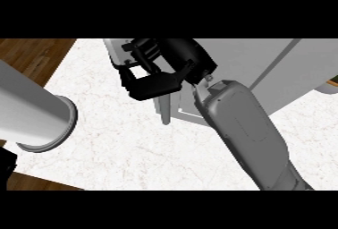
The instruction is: Pick up the wine, place it into the cabinet and close the cabinet
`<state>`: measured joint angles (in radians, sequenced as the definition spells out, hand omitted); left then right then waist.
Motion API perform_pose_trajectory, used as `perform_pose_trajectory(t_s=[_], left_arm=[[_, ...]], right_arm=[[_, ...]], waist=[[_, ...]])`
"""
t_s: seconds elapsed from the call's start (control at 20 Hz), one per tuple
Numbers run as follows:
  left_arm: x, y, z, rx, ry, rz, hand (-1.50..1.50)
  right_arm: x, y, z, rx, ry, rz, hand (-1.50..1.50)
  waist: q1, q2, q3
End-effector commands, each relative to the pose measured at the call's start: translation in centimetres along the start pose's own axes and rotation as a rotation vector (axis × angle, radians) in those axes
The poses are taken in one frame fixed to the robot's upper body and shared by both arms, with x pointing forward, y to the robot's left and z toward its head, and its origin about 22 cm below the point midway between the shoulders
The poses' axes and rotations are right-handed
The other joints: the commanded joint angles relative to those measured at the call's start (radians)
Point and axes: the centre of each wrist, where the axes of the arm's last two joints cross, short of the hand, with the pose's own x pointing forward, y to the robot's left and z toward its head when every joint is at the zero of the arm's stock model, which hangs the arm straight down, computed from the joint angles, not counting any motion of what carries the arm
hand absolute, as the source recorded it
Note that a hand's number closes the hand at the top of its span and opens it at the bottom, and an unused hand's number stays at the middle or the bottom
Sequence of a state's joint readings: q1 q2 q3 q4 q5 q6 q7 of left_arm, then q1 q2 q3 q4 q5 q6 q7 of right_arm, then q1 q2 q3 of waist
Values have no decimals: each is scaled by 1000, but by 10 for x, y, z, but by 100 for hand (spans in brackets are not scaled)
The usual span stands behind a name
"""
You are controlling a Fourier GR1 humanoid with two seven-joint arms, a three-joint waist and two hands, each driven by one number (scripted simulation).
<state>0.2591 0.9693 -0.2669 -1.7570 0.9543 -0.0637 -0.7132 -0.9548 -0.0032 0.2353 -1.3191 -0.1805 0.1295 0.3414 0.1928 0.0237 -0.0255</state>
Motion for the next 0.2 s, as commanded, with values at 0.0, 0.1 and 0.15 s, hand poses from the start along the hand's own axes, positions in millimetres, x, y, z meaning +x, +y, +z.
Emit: perform_pose_trajectory(t_s=[0.0, 0.1, 0.15], left_arm=[[-1, -1, 2, -2, 7, -1, 150], [0, 3, 1, 10, 4, -20, 150], [-1, 3, 3, 12, 10, -15, 150]], right_arm=[[-35, -65, 11, -236, 139, -22, 150], [-39, -67, 13, -229, 126, -26, 150], [-42, -68, 13, -218, 131, -23, 150]], waist=[[-23, 63, 22], [-32, 65, 22], [-31, 65, 22]])
